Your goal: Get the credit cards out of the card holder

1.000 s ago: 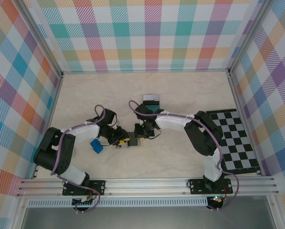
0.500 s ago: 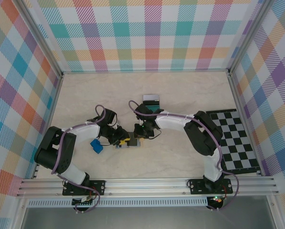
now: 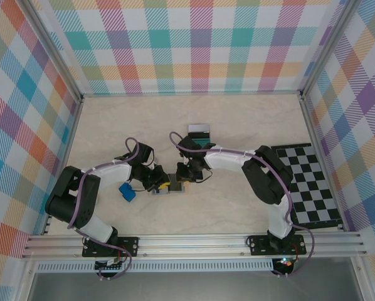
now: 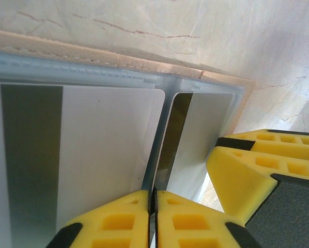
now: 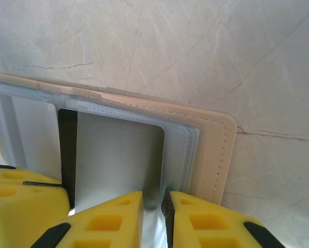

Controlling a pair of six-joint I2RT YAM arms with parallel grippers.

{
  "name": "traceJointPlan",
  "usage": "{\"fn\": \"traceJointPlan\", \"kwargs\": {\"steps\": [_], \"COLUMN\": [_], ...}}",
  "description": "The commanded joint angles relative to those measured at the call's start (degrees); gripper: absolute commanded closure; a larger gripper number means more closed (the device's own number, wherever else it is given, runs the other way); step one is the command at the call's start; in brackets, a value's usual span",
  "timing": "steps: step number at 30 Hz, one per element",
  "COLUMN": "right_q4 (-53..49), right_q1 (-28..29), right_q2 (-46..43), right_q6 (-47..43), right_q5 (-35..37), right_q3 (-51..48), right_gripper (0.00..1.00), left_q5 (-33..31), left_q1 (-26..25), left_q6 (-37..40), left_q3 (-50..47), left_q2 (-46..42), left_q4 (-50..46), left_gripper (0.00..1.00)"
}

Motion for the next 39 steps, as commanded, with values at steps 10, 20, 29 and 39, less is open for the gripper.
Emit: {"fn": "traceJointPlan", "kwargs": {"steps": [10,20,29,39], "right_q4": [-0.7,3.8,3.2,1.1], "right_q1": [0.0,-0.1,0.6,0.7], "right_q2": [0.5,-4.1,-2.9,2.4], "right_q6": [-0.2,-1.2,-1.4,-1.9], "right_q5": [0.3,-2.1,-4.0,-6.7], "right_q3": [-0.9,-2.2,-0.5,2.8], "right_gripper": [0.80,0.79,0.79,0.79], "left_q5": [-2.6,-2.5,-2.6,-1.9], "left_q1": [2.1,3.5,3.7,3.8], "left_q6": [4.0,4.7,4.6,3.5], "left_q3": [-1.0,-3.0,-2.8,-3.2], "left_q2": [-3.4,-6.0,-4.9,-5.1], "left_q4": [-4.7,-4.6,-4.6,-3.6], "left_gripper": [1.00,1.00,1.00,0.96]}}
